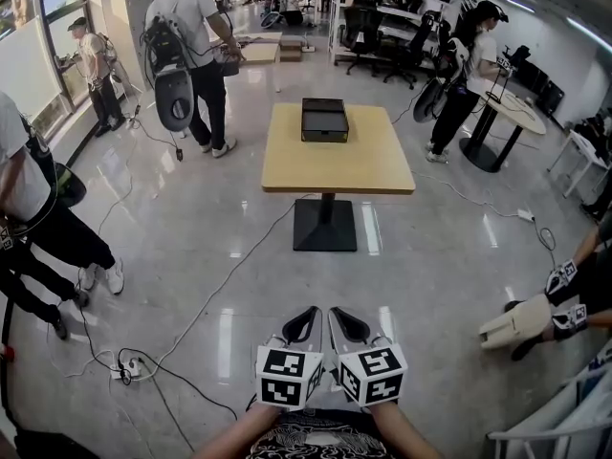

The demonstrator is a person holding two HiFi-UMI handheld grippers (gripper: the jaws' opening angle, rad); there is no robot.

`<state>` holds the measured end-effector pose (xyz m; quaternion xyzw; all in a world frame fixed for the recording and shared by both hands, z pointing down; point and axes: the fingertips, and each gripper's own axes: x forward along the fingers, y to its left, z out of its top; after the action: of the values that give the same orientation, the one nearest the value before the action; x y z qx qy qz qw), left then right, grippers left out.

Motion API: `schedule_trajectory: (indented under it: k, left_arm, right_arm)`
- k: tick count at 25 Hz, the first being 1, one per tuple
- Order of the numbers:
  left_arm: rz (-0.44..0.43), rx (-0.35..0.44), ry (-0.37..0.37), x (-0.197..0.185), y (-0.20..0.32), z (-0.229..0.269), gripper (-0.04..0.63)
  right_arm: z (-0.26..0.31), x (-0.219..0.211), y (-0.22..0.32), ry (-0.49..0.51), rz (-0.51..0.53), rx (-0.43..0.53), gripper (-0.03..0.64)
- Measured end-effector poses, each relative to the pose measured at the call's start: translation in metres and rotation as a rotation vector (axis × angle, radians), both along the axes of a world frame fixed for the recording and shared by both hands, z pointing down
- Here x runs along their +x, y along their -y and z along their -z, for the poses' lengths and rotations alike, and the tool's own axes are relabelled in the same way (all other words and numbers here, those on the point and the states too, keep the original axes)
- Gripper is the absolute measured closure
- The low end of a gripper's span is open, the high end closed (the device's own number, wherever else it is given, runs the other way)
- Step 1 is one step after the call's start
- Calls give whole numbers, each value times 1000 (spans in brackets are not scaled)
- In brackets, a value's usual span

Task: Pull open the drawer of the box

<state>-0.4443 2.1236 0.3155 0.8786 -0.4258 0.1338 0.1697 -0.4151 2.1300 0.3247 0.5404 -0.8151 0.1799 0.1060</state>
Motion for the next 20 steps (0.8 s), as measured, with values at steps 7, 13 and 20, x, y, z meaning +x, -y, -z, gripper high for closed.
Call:
schedule_trajectory:
  k: [7, 13, 20]
  left_arm:
    - [8, -6, 14, 97, 171, -26, 588]
    - [0, 15, 35, 265, 381, -18, 586]
    - [0, -12, 55, 472, 599, -20, 584]
  right_arm:
    - [-28, 98, 171, -6, 8, 6, 611]
    - [-16, 260, 378, -10, 47, 46, 611]
    - [-18, 467, 602, -34, 64, 25, 611]
